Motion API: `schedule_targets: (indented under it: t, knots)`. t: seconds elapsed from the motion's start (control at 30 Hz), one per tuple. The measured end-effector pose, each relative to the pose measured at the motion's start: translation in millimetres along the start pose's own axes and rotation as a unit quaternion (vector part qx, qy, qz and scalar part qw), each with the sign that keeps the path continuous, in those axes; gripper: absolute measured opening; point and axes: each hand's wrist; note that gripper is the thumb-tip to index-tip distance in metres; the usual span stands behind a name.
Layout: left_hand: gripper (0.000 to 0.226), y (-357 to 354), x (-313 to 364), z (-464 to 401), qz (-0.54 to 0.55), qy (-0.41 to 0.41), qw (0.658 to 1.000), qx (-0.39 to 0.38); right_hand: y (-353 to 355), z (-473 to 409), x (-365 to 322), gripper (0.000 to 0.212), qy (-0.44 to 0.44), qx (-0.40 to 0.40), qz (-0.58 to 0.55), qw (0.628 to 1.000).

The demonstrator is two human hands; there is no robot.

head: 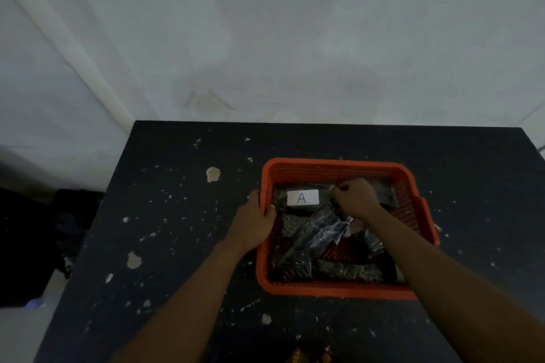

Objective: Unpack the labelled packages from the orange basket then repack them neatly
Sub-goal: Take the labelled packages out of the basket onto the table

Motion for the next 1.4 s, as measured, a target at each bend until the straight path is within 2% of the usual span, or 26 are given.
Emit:
schedule_targets:
  t: [0.1,0.17,0.27,0.3,0.37,0.43,0.53,0.67,0.8,0.83,1.0,1.07,1.3,1.4]
  knots:
    - [0.02,-1,-2,11,0.045,-0.002,0.999,0.022,7,12,-3,0.03,0.034,0.048,-0.009,0.998]
    - [0.017,-5,-5,19,0.06,-0.001,0.998,0.02,9,22,-5,0.04,0.039,0.042,-0.004,0.998]
    - [0.016,-13,-14,32,0.069,0.009,0.997,0.023,8,39,-8,0.077,-0.015,-0.064,0.051,0.997]
    - [0.016,-17,-17,37,0.072,0.012,0.997,0.024,7,46,-9,0.083,-0.035,-0.106,0.065,0.992]
    - [0.019,-23,-22,45,0.076,0.015,0.997,0.029,2,56,-12,0.081,-0.04,-0.156,0.078,0.984]
    - [0.018,-27,-25,52,0.074,0.018,0.996,0.043,-4,61,-15,0.079,-0.03,-0.16,0.061,0.985]
    - [0.016,-30,-25,59,0.072,0.025,0.996,0.042,-6,63,-15,0.068,-0.053,-0.151,-0.003,0.987]
    - [0.036,-30,-21,64,0.093,0.026,0.995,0.038,12,65,-5,0.065,-0.076,-0.197,-0.141,0.967]
    - [0.05,-33,-17,67,0.104,0.032,0.993,0.049,35,68,20,0.021,-0.024,-0.262,-0.331,0.906]
    - [0.051,-33,-16,67,0.107,0.034,0.993,0.048,39,68,26,0.019,-0.009,-0.262,-0.36,0.895]
    - [0.055,-35,-17,66,0.108,0.03,0.992,0.053,45,73,51,0.055,0.04,-0.225,-0.474,0.85]
    - [0.053,-36,-17,66,0.103,0.03,0.992,0.072,45,75,55,0.062,0.058,-0.22,-0.495,0.839]
    - [0.053,-36,-19,65,0.085,0.039,0.993,0.073,42,77,59,0.068,0.082,-0.207,-0.503,0.835]
    - [0.039,-39,-19,66,0.083,0.024,0.992,0.088,41,79,60,0.067,0.093,-0.204,-0.514,0.828]
Point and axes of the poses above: each hand's wrist, its own z-axis away from the middle knuckle, its own y-axis out of the back of the hand, x = y × z, and after that the axes turned 4 degrees about z, right-handed
